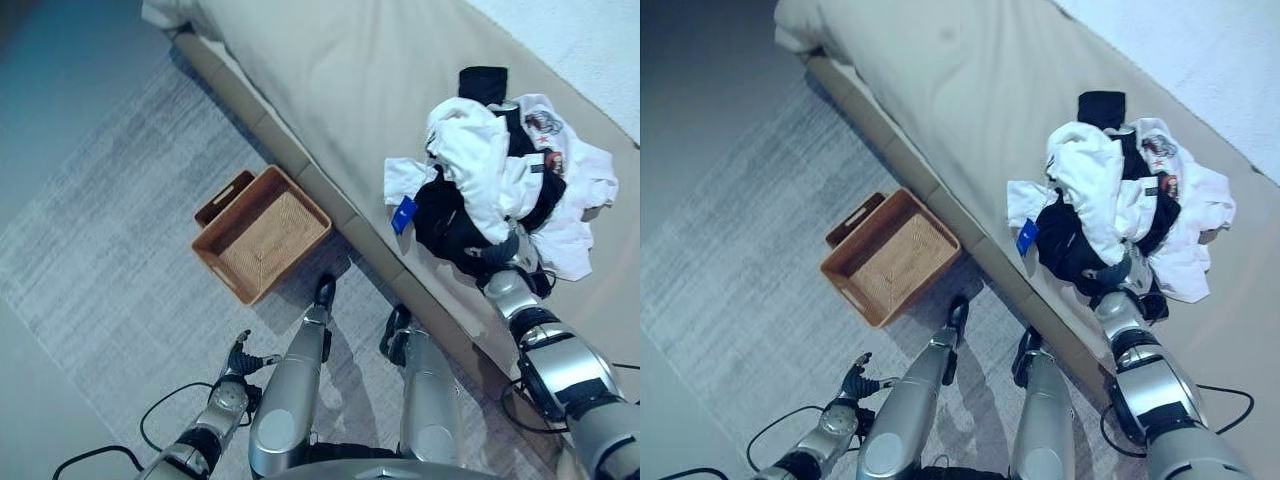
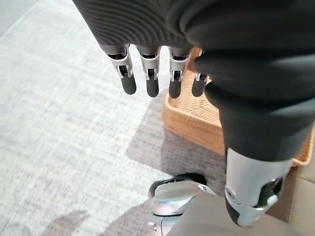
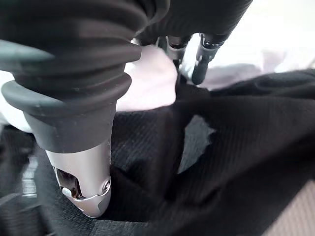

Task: Pick up clothes into the bucket

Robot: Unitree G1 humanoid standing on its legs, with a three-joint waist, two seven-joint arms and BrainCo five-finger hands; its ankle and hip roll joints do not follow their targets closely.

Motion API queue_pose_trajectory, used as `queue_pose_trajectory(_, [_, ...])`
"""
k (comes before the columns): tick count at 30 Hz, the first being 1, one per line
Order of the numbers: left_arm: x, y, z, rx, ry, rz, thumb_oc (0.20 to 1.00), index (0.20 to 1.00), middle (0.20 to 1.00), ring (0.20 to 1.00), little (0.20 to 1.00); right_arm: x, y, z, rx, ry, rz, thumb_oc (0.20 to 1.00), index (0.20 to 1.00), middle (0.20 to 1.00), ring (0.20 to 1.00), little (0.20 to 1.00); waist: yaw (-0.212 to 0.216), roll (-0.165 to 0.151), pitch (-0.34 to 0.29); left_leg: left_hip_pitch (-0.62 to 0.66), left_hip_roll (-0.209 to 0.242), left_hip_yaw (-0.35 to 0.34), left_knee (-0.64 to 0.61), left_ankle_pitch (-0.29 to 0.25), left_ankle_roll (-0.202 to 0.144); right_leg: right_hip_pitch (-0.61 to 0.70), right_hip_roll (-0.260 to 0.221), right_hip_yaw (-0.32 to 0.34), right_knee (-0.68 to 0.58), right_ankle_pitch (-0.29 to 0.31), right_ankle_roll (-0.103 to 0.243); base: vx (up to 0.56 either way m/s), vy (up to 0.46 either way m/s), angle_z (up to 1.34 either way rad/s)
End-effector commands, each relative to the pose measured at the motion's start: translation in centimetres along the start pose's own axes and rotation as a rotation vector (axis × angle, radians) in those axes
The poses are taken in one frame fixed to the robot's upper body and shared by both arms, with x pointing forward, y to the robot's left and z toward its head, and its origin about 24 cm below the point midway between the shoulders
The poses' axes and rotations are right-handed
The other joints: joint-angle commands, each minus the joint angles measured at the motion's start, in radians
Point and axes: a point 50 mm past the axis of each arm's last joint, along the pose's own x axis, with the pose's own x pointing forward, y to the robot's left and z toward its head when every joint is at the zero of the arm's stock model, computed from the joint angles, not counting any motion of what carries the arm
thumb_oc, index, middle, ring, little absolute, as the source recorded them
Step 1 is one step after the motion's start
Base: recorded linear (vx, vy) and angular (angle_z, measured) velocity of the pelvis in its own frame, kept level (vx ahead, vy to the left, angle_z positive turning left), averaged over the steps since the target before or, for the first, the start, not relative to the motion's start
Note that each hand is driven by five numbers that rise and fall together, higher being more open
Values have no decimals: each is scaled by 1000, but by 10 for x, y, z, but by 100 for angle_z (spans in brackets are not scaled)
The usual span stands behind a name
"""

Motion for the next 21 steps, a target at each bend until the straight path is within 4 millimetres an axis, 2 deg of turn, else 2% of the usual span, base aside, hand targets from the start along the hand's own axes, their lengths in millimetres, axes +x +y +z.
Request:
queue_pose_trajectory(1, [-6, -19, 9, -73, -45, -24, 1000, 1000, 1000, 1000, 1000, 16, -36, 9, 66, 4, -125, 683, 683, 683, 683, 683, 3, 23, -12, -7, -33, -13, 84, -80, 27, 24, -54, 15, -38, 75, 59, 11, -12, 17])
queue_pose_trajectory(2, [-6, -19, 12, -77, -56, -24, 1000, 1000, 1000, 1000, 1000, 18, -40, 15, 104, -2, -141, 200, 200, 200, 200, 200, 4, 25, -12, -9, -34, -18, 80, -78, 29, 18, -58, 11, -35, 74, 60, 16, -6, 12])
queue_pose_trajectory(3, [-5, -20, 15, -75, -66, -27, 1000, 1000, 1000, 1000, 1000, 19, -42, 18, 125, -7, -153, 200, 200, 200, 200, 200, 4, 27, -12, -8, -34, -18, 75, -77, 29, 17, -59, 11, -37, 75, 62, 22, 34, 11])
queue_pose_trajectory(4, [-6, -21, 16, -74, -70, -31, 1000, 1000, 1000, 1000, 1000, 21, -46, 34, 185, -49, -183, 200, 200, 200, 200, 200, 3, 27, -12, -3, -34, -18, 69, -75, 30, 18, -61, 14, -41, 77, 63, 19, 34, 8])
queue_pose_trajectory(5, [-6, -21, 16, -74, -70, -31, 1000, 1000, 1000, 1000, 1000, 21, -46, 34, 185, -49, -183, 200, 200, 200, 200, 200, 3, 27, -12, -3, -34, -18, 68, -75, 30, 18, -60, 14, -42, 77, 63, 18, 44, 7])
queue_pose_trajectory(9, [-5, -23, 22, -78, -88, -39, 1000, 1000, 1000, 1000, 1000, 17, -48, 70, 339, -165, -197, 200, 200, 200, 200, 200, -8, 16, -12, 25, -26, -7, 29, -66, 32, 32, -54, 20, -73, 90, 69, -10, 36, -2])
queue_pose_trajectory(10, [-4, -23, 23, -74, -91, -36, 1000, 1000, 1000, 1000, 1000, 15, -52, 86, 401, -227, -207, 200, 200, 200, 200, 200, -14, 14, -12, 18, -23, -3, 11, -33, 33, 22, -53, 11, -97, 126, 63, -67, 60, -10])
queue_pose_trajectory(12, [-3, -23, 24, -70, -91, -35, 1000, 1000, 1000, 1000, 1000, 10, -57, 104, 461, -307, -217, 200, 200, 200, 200, 200, -26, 6, -12, 38, -18, 3, -8, -30, 32, 35, -49, 15, -116, 133, 65, -27, 47, -16])
queue_pose_trajectory(13, [-3, -22, 25, -72, -94, -32, 1000, 1000, 1000, 1000, 1000, 8, -63, 114, 497, -351, -229, 200, 200, 200, 200, 200, -32, 0, -12, 49, -16, 8, -18, -29, 31, 42, -46, 19, -128, 139, 67, 10, 32, -12])
queue_pose_trajectory(18, [-1, -16, 27, -72, -105, -17, 1000, 1000, 1000, 1000, 1000, 3, -94, 138, 648, -459, -284, 200, 200, 200, 200, 200, -54, -25, -12, 105, 3, 37, -66, -22, 27, 80, -31, 38, -194, 176, 79, 4, 31, -19])
queue_pose_trajectory(19, [1, -10, 27, -75, -102, -1, 1000, 1000, 1000, 1000, 1000, 2, -113, 147, 716, -507, -322, 200, 200, 200, 200, 200, -62, -39, -12, 125, 9, 52, -79, -21, 25, 94, -22, 51, -218, 191, 83, 4, 38, -30])
queue_pose_trajectory(21, [1, -9, 27, -79, -102, 4, 1000, 1000, 1000, 1000, 1000, 0, -120, 151, 725, -535, -336, 200, 200, 200, 200, 200, -65, -45, -12, 133, 12, 59, -82, -22, 24, 101, -19, 57, -229, 197, 85, 0, 15, -31])
